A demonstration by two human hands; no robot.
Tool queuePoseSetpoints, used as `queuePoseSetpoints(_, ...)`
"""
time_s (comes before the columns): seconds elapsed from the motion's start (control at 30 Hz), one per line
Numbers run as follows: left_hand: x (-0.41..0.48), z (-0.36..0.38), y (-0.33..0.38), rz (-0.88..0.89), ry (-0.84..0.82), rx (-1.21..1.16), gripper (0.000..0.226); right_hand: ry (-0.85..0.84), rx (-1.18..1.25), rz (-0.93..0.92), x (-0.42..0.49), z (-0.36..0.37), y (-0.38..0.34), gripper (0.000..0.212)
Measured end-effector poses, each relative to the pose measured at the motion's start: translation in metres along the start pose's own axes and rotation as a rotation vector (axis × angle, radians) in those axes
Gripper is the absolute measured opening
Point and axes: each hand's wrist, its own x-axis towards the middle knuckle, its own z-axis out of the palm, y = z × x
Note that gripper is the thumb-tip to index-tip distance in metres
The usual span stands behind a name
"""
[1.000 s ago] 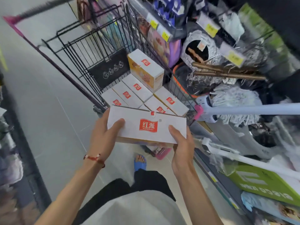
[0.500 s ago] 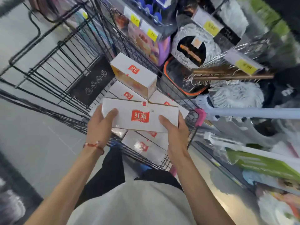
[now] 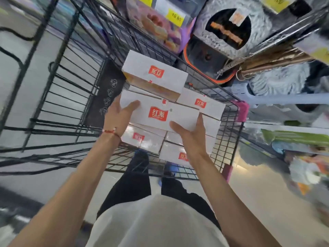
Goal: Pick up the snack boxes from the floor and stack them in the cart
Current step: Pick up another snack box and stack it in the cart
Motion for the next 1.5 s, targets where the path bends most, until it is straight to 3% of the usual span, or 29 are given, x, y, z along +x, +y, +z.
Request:
queuePoseSetpoints(0.17, 0.046, -0.011, 0.004, -0.011, -0.021, 0.004, 0.042, 0.036, -0.028, 0.003, 0.026, 0.033, -0.012, 0.093)
queuePoseSetpoints(0.33, 0.090, -0.009, 0.005, -0.044, -0.026, 0.021, 0.048, 0.071, -0.064, 0.021, 0.054, 0.055, -0.017, 0.086)
queuePoseSetpoints(0.47, 0.122, -0.009, 0.003, -0.063, -0.047, 0.067, 0.068, 0.072, -0.058, 0.055, 0.072, 0.065, -0.017, 0.093)
queuePoseSetpoints(0.8, 0.159, -0.005, -0.006, -0.042, -0.089, 0.146, 0.067, 0.063, -0.092, 0.078, 0.089, 0.076, -0.004, 0.076)
queuePoseSetpoints(1.17, 0.147, -0.002, -0.012, 0.132, 0.033, 0.266, 0.066, 0.114, 0.011, 0.067, 0.076, 0.061, -0.006, 0.058)
queuePoseSetpoints(1.27, 0.128, 0.006, -0.011, 0.161, 0.081, 0.329, 0.075, 0.151, 0.092, 0.086, 0.053, 0.049, -0.007, 0.049)
queuePoseSetpoints(1.37, 0.106, 0.014, -0.011, 0.163, 0.082, 0.318, 0.100, 0.201, 0.189, 0.112, 0.031, 0.032, 0.002, 0.050)
queuePoseSetpoints(1.5, 0.078, 0.012, -0.019, 0.248, 0.075, 0.324, 0.096, 0.300, 0.305, 0.086, -0.006, 0.007, 0.017, 0.049)
